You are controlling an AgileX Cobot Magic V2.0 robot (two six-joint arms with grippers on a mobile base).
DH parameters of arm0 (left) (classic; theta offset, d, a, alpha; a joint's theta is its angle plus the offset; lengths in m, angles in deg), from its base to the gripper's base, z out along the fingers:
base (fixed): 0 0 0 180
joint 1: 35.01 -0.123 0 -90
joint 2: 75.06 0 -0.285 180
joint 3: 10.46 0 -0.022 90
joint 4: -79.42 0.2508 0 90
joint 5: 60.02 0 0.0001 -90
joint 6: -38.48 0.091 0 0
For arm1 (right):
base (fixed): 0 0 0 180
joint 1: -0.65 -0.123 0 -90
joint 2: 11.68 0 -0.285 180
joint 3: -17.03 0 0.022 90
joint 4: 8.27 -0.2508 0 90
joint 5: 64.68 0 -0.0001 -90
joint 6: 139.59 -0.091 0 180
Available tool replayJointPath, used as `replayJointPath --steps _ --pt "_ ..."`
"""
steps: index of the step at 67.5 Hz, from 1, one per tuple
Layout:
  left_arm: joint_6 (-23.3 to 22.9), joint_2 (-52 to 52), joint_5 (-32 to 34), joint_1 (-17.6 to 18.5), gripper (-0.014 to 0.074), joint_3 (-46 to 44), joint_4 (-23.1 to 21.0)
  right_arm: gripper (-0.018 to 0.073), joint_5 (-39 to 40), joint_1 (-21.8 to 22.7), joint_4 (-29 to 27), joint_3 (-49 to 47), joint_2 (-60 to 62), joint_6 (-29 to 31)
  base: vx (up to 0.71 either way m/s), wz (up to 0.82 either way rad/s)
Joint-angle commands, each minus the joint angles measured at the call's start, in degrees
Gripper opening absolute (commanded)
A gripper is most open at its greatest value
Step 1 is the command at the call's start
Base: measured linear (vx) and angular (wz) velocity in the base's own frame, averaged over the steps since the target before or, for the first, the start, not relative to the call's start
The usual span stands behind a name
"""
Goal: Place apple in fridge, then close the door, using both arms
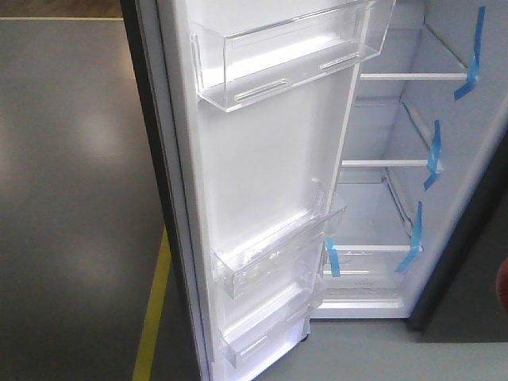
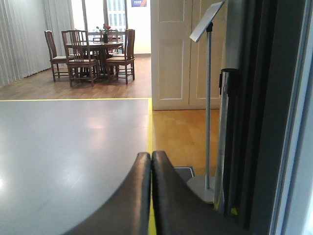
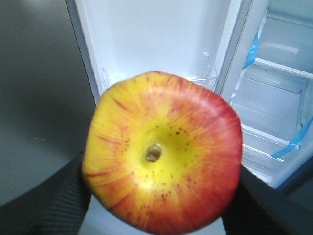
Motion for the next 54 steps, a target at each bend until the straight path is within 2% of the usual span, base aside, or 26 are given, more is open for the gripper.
replayJointPath --steps 1,54 --pt "-0.54 0.87 4.26 0.05 -0.0006 1.61 -0.37 0.036 4.61 0.06 0.12 -1.45 -0.56 0.51 0.03 0.01" --pt "-0.54 0.87 4.26 0.05 -0.0006 1.61 -0.37 0.036 4.61 0.06 0.12 -1.45 -0.56 0.51 0.03 0.01"
